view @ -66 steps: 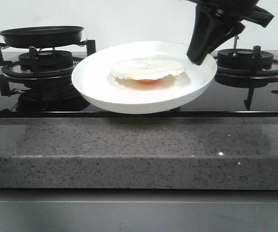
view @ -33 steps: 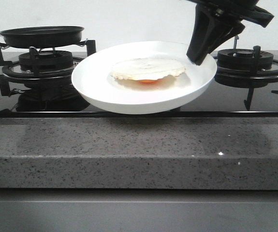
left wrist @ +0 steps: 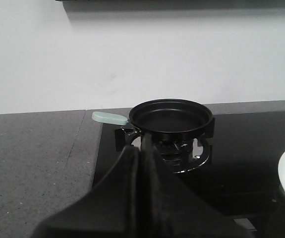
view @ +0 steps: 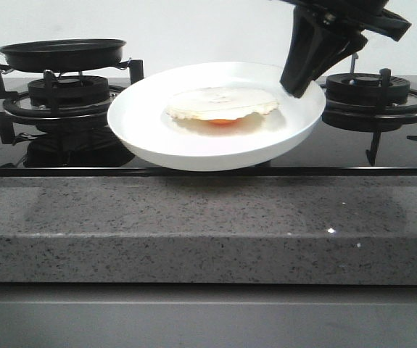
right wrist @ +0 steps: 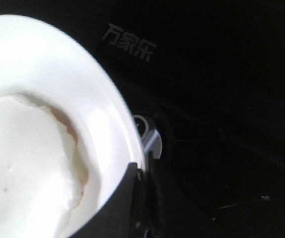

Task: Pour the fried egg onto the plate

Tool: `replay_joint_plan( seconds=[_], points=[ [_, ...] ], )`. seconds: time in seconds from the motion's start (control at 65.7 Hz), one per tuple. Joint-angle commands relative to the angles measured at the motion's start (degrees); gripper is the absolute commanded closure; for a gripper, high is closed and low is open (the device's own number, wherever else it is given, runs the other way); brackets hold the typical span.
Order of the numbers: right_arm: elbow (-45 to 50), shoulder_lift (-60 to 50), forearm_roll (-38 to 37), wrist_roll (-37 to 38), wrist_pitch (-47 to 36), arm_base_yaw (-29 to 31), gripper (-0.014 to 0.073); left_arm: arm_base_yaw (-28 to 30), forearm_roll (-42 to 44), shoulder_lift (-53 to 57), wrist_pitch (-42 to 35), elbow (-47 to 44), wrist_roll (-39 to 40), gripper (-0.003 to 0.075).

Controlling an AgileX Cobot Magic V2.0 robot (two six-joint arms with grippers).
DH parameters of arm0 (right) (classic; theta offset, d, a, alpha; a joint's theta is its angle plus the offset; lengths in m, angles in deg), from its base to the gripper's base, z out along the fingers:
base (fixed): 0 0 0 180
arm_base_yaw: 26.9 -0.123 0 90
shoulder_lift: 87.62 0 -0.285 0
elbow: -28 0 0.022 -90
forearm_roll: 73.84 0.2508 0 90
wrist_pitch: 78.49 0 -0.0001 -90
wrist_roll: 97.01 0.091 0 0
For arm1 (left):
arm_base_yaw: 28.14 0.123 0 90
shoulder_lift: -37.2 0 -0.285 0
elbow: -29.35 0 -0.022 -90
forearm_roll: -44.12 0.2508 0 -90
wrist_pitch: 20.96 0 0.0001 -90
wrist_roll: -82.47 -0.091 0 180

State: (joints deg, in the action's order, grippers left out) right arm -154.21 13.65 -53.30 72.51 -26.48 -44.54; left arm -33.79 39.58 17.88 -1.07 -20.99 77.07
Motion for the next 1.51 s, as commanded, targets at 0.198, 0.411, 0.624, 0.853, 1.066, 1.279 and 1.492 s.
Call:
replay_joint_plan(
  seconds=[0.198, 0.411, 0.624, 0.853, 1.066, 1.279, 1.492],
  points=[
    [-1.5, -2.8, 2.0, -0.1, -2.5, 0.2, 0.0661, -0.5, -0.5, -0.5, -5.3, 1.5, 0.5, 0.0739],
    [-1.5, -2.7, 2.5, -0.1, -3.0, 0.2, 0.0661, -0.5, -0.5, -0.5, -5.3, 1.5, 0.5, 0.0739],
    [-3.8, -2.2, 3.3, 0.6, -2.2, 0.3, 0.0661, -0.5, -0.5, -0.5, -5.3, 1.5, 0.5, 0.0739],
    [-14.0, 1.7, 3.0, 0.7, -1.0, 2.6, 0.0650, -0.5, -0.5, -0.5, -5.3, 1.5, 0.5, 0.0739],
    [-30.9, 11.6, 3.0, 3.7, 4.1, 6.4, 0.0650, -0.5, -0.5, -0.5, -5.3, 1.5, 0.5, 0.0739],
    [-42.2, 20.9, 2.9, 6.0, 7.4, 8.4, 0.0650, -0.5, -0.5, -0.5, -5.3, 1.5, 0.5, 0.0739],
    [-43.2, 25.8, 2.7, 6.0, 9.8, 8.6, 0.0650, -0.5, -0.5, -0.5, -5.3, 1.5, 0.5, 0.0739]
  ],
)
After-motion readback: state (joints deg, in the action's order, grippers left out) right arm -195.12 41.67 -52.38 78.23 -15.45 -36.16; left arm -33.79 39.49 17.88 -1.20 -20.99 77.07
